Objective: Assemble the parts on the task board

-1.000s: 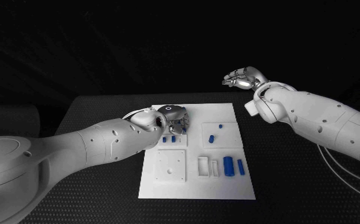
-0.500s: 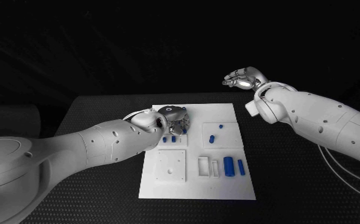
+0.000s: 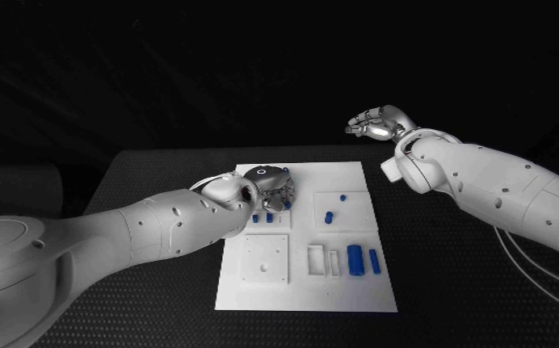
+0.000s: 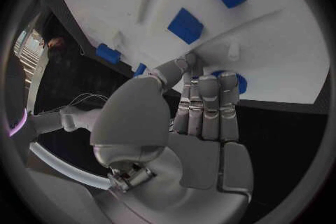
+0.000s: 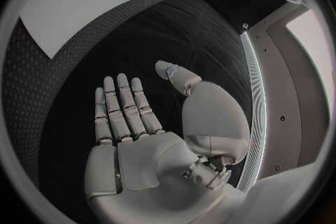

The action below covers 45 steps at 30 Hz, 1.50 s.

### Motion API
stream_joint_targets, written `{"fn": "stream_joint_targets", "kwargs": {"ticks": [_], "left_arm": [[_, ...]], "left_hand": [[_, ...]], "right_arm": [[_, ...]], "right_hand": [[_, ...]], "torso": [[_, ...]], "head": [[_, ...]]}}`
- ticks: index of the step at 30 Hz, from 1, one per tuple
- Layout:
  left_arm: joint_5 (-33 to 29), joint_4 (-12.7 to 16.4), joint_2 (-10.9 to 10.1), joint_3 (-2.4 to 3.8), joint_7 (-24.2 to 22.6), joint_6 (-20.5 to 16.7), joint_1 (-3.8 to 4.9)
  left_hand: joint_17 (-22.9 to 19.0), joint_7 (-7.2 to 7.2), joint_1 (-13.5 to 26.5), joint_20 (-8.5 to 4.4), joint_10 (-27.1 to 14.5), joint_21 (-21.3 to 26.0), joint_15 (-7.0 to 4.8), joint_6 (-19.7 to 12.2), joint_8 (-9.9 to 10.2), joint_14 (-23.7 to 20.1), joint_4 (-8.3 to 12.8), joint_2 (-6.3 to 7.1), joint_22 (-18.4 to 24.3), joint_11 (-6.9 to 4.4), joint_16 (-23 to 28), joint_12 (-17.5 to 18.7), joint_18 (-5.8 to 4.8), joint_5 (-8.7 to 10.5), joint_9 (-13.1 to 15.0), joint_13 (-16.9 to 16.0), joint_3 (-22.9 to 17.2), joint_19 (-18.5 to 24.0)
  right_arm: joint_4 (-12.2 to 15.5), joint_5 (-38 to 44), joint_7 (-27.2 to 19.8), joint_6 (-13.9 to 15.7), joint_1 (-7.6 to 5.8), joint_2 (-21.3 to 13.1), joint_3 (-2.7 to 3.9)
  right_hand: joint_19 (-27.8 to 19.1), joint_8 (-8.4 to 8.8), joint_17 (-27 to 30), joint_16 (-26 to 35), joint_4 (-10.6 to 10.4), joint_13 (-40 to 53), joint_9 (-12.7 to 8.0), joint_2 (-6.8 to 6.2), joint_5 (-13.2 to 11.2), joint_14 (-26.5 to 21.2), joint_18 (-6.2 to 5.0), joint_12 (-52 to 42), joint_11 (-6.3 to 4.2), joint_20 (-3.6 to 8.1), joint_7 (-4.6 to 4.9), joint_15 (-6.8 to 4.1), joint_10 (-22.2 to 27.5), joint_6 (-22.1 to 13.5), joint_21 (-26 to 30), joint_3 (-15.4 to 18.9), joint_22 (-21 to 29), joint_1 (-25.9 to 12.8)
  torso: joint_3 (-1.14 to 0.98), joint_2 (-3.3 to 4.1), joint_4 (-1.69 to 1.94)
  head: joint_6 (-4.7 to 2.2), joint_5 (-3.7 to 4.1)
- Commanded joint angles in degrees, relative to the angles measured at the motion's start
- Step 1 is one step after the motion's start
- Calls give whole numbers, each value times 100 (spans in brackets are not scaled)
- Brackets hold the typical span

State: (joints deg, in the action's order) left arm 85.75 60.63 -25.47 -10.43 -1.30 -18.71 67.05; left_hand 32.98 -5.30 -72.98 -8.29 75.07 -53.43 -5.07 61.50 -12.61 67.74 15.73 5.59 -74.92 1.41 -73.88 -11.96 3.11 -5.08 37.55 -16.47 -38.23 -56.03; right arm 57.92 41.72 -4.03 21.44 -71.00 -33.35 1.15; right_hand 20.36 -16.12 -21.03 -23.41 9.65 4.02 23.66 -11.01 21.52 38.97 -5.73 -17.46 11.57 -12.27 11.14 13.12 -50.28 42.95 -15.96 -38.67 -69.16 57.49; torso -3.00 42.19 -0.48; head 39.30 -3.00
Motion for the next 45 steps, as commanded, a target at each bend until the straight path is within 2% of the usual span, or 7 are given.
{"fn": "stream_joint_targets", "kwargs": {"ticks": [1, 7, 13, 18, 26, 38, 45], "left_arm": [[-117, 3, -11, 9, -29, -104, -7], [-220, 44, -73, 35, -40, -155, -6], [-384, 150, -193, 255, 11, -108, -2], [-472, 271, -379, 326, 55, -55, 7], [-565, 438, -713, 358, 74, 179, 16], [-559, 399, -798, 354, 99, 252, 14], [-535, 391, -827, 351, 125, 353, 13]], "left_hand": [[-11, -14, 35, -201, 57, -30, 5, 46, -34, 45, -11, 32, -74, -5, -4, 2, 193, 2, -9, 5, -22, -54], [-18, -22, 91, -207, 50, -35, 7, 34, -27, 56, -38, 64, -77, -2, -3, 27, 190, 6, -19, 1, -17, -67], [-20, -17, 103, -213, 69, -37, 0, 49, -35, 69, -50, 58, -78, -10, -10, 29, 192, 5, -20, -8, -25, -76], [-20, -15, 106, -215, 74, -38, -2, 54, -37, 72, -51, 57, -79, -12, -12, 30, 193, 6, -21, -10, -27, -78], [-20, -11, 108, -217, 84, -38, -6, 64, -43, 77, -50, 62, -80, -16, -16, 31, 193, 6, -21, -15, -30, -78], [-21, -7, 108, -219, 91, -36, -9, 71, -46, 77, -49, 65, -82, -18, -18, 36, 191, 5, -22, -19, -37, -74], [-21, -6, 108, -220, 92, -36, -9, 71, -47, 77, -49, 64, -83, -19, -19, 40, 191, 4, -24, -21, -41, -73]], "right_arm": [[10, 41, -53, -62, 1, -5, 2], [10, 41, -53, -63, 1, -16, 2], [7, 41, -50, -65, 1, -29, 2], [8, 41, -48, -62, 1, -46, 2], [17, 41, -43, -65, 1, -79, 2], [21, 41, -45, -63, 1, -82, 2], [18, 41, -43, -67, 1, -89, 2]], "right_hand": [[-51, -35, 7, -19, -20, -8, -10, 33, 33, -40, 87, 34, -17, 6, 192, 7, -37, -32, 21, 13, -10, -16], [-51, -36, 9, -21, -20, -8, -11, 33, 34, -41, 87, 34, -17, 6, 192, 7, -37, -32, 23, 13, -13, -18], [-52, -37, 11, -23, -19, -9, -12, 33, 35, -43, 87, 36, -17, 7, 192, 7, -37, -33, 26, 13, -17, -18], [-52, -38, 13, -24, -17, -9, -13, 31, 35, -44, 87, 36, -17, 7, 192, 8, -37, -33, 27, 13, -20, -17], [-52, -38, 14, -25, -15, -9, -13, 30, 35, -45, 87, 37, -17, 8, 191, 8, -38, -33, 29, 12, -22, -16], [-53, -41, 18, -28, -12, -8, -15, 30, 36, -48, 88, 38, -17, 8, 191, 9, -39, -33, 34, 11, -29, -13], [-53, -42, 21, -30, -11, -8, -16, 30, 36, -49, 88, 39, -17, 8, 191, 9, -40, -33, 37, 11, -34, -13]], "torso": [[0, -2, 0], [-2, -2, 1], [1, -9, 4], [0, -12, 13], [5, -3, 16], [14, 1, 9], [3, 2, 3]], "head": [[-10, -2], [-17, 1], [-36, -5], [-37, -10], [-46, -11], [-35, -35], [-7, -59]]}}
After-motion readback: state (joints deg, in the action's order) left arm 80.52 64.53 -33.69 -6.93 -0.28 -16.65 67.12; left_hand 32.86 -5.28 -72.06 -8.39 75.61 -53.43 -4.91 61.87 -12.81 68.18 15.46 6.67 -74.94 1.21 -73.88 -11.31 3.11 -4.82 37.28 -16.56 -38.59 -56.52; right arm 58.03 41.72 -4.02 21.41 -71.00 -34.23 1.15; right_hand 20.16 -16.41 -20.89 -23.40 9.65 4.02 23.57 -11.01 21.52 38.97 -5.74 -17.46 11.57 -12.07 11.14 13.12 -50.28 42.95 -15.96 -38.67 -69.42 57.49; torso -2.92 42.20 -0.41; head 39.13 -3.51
